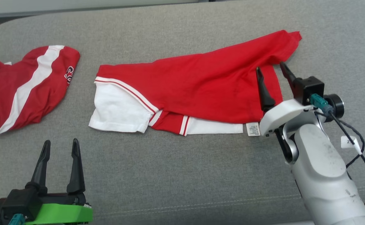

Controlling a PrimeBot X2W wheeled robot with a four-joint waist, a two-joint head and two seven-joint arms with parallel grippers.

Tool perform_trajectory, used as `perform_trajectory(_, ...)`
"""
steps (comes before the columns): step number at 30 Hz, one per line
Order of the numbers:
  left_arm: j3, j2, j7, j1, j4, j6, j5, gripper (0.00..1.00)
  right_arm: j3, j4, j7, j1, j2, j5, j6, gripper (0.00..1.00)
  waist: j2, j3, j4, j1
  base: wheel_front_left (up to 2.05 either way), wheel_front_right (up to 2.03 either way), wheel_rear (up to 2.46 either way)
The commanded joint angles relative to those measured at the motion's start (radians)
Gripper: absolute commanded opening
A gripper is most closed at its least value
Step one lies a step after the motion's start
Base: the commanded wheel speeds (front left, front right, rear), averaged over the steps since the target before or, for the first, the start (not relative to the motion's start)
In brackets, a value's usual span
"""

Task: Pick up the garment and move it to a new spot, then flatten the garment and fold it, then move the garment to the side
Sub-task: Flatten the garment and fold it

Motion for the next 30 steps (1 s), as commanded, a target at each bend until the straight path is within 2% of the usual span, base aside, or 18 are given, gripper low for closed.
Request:
perform_trajectory(1, 0.012, -0.006, -0.002, 0.015, 0.01, 0.0, 0.006, 1.0, 0.014, -0.028, -0.002, 0.037, -0.002, 0.017, -0.001, 1.0, -0.0001, -0.083, -0.059, 0.0, 0.0, 0.0, 0.0)
perform_trajectory(7, 0.047, -0.041, -0.002, 0.054, 0.056, 0.013, 0.015, 1.0, 0.033, -0.148, -0.002, 0.207, -0.002, 0.103, -0.001, 1.0, -0.0001, -0.163, -0.087, 0.0, 0.0, 0.0, 0.0)
perform_trajectory(19, 0.013, -0.051, -0.002, 0.098, 0.112, 0.027, -0.017, 1.0, 0.042, -0.393, -0.002, 0.495, -0.002, 0.091, -0.001, 1.0, -0.0001, -0.237, -0.12, 0.0, 0.0, 0.0, 0.0)
perform_trajectory(30, -0.001, -0.051, -0.002, 0.111, 0.162, 0.042, 0.021, 1.0, 0.042, -0.459, -0.002, 0.619, -0.002, 0.09, -0.001, 1.0, -0.0001, -0.255, -0.121, 0.0, 0.0, 0.0, 0.0)
